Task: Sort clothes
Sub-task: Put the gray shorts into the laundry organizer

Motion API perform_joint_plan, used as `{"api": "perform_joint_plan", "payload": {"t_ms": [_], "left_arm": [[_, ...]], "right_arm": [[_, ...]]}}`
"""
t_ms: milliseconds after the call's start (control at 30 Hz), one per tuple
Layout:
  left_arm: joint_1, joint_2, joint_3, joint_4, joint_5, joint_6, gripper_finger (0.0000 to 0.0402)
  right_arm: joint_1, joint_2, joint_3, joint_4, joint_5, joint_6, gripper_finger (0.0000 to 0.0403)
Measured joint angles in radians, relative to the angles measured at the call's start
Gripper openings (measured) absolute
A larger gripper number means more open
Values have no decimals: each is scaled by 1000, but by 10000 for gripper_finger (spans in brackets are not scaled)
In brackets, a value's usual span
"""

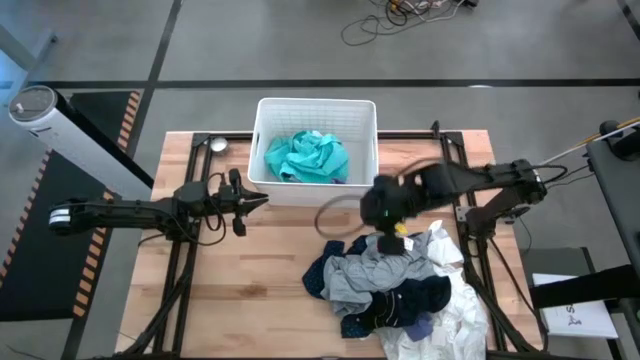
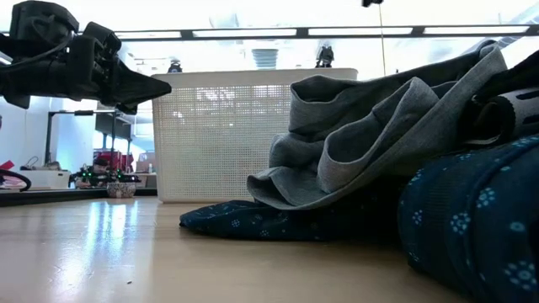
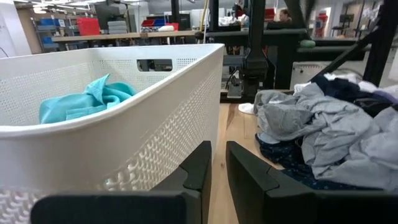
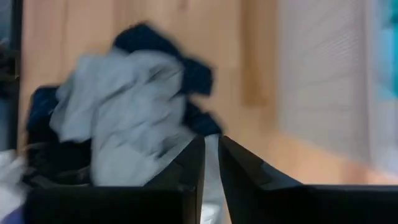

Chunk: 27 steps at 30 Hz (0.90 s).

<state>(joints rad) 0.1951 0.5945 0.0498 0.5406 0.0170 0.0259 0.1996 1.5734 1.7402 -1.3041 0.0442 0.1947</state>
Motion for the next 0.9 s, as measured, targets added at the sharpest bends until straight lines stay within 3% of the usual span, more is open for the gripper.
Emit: {"api": "perform_joint_plan", "payload": {"t_ms": [167,433,667,900], "left_arm": [[-2,0,0,8,12,-28,46],[-4,19,0,49,49,-45,98],[-4,75,0,76,48,-83,154],[-4,146,0,166,48,-92,194]], "right_arm": [[89,5,-107,67,-103,76,36],[193,88,-185,193,-96,97,105],[208,200,-187,217,-97,120,174],[196,287,-187,219,-96,81,217]]}}
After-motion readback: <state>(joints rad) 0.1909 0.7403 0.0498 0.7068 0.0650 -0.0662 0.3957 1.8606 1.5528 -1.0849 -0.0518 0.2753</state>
